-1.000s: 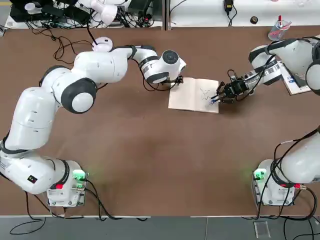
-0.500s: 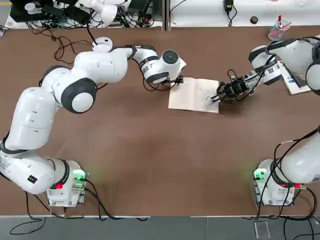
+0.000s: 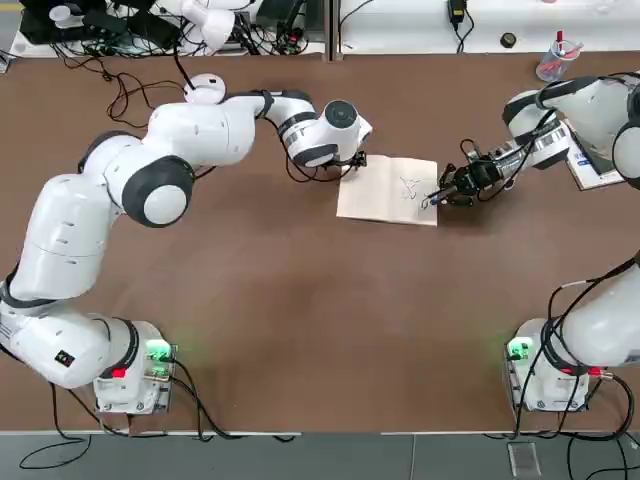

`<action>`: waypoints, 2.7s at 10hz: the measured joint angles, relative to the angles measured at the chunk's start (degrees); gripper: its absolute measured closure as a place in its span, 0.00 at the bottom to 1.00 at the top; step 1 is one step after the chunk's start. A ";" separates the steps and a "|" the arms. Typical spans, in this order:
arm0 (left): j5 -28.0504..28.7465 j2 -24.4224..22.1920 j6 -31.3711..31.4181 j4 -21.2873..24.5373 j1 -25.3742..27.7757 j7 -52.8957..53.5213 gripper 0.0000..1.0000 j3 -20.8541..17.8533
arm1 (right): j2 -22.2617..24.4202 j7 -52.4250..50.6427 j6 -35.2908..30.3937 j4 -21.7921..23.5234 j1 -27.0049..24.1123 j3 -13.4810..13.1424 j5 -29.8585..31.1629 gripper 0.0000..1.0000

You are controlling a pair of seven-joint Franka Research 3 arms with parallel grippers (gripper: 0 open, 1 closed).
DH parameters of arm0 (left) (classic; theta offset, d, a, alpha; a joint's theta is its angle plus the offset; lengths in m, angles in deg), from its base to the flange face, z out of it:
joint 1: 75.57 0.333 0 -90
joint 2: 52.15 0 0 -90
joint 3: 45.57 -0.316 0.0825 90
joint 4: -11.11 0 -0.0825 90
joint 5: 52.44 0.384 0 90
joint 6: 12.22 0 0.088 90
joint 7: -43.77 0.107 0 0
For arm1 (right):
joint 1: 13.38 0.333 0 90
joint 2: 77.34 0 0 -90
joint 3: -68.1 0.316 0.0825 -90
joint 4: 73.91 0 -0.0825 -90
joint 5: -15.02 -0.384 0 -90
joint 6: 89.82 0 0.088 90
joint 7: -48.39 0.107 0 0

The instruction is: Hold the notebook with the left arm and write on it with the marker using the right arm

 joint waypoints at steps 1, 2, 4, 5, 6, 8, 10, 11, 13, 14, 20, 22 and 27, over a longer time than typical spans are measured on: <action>0.00 0.00 0.00 0.00 0.00 0.00 0.00 0.00 | 0.00 -0.19 0.00 0.00 0.02 0.00 0.02 0.82; 0.00 0.00 0.00 0.00 0.00 0.00 0.00 0.00 | -0.01 -0.27 -0.03 0.00 0.08 0.02 0.03 0.82; 0.00 0.00 0.00 0.00 0.00 0.00 0.00 0.00 | -0.01 -0.32 -0.24 0.00 0.15 0.09 0.05 0.82; 0.00 0.00 0.00 0.00 0.00 0.00 0.00 0.00 | -0.01 -0.34 -0.30 0.00 0.19 0.11 0.05 0.82; 0.00 0.00 0.00 0.00 0.00 0.00 0.00 0.00 | -0.01 -0.35 -0.32 0.00 0.22 0.13 0.05 0.82; 0.00 0.00 0.00 0.00 0.00 0.00 0.00 0.00 | -0.02 -0.46 -0.27 0.00 0.25 0.13 0.05 0.82; 0.00 0.00 0.00 0.00 0.00 0.00 0.00 0.00 | -0.16 -0.59 -0.10 0.00 0.29 0.13 0.05 0.82; 0.00 0.00 0.00 0.00 0.00 0.00 0.00 0.00 | -0.24 -0.66 0.03 0.00 0.37 0.14 0.05 0.82; 0.00 0.00 0.00 0.00 0.00 0.00 0.00 0.00 | -0.36 -0.73 0.23 0.00 0.73 0.16 0.01 0.82; 0.00 0.00 0.00 0.00 0.00 0.00 0.00 0.00 | -0.38 -0.75 0.25 0.00 0.93 0.19 -0.05 0.82; 0.00 0.00 0.00 0.00 0.00 0.00 0.00 0.00 | -0.41 -0.77 0.34 -0.04 2.45 0.32 -1.42 0.82; 0.00 0.00 0.00 0.00 0.00 0.00 0.00 0.00 | -0.55 -0.76 0.42 -0.05 3.31 0.36 -2.84 0.82; 0.00 0.00 0.00 0.00 0.00 0.00 0.00 0.00 | -0.84 -0.77 0.92 -0.15 4.76 0.40 -4.57 0.82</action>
